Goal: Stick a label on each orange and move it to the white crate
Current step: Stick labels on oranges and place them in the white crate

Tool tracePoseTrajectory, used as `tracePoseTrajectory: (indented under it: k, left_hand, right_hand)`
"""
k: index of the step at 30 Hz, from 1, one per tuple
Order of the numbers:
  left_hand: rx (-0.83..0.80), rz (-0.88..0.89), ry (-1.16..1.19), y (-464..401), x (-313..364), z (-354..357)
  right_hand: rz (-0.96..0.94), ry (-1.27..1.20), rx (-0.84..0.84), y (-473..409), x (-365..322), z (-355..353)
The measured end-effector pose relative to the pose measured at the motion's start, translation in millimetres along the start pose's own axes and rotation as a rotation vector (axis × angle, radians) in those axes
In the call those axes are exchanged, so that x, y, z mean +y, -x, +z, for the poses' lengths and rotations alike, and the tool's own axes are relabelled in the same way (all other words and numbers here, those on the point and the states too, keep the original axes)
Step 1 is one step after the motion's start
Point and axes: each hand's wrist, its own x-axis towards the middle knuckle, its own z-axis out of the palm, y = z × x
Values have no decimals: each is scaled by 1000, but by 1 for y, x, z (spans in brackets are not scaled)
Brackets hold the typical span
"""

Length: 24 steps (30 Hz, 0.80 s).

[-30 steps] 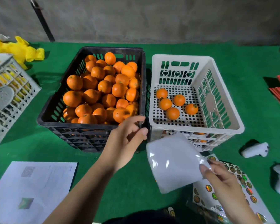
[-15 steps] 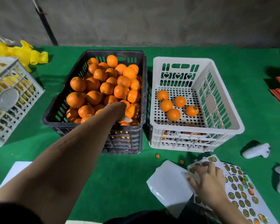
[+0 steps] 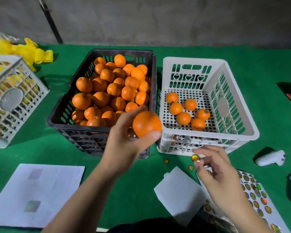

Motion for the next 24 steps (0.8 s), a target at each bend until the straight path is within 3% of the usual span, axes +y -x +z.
tracePoseTrajectory:
  k: [8, 12, 17, 24]
  left_hand:
    - [-184, -102, -128, 40, -16, 22]
    - [-221, -70, -197, 43, -13, 26]
    - [-259, 63, -281, 42, -6, 30]
    - [-154, 118, -394, 40, 5, 40]
  right_hand:
    - [-40, -277, -63, -10, -61, -4]
    - [-49, -320, -188, -14, -76, -7]
    - [-91, -255, -381, -23, -88, -1]
    - [-184, -60, -388, -30, -85, 1]
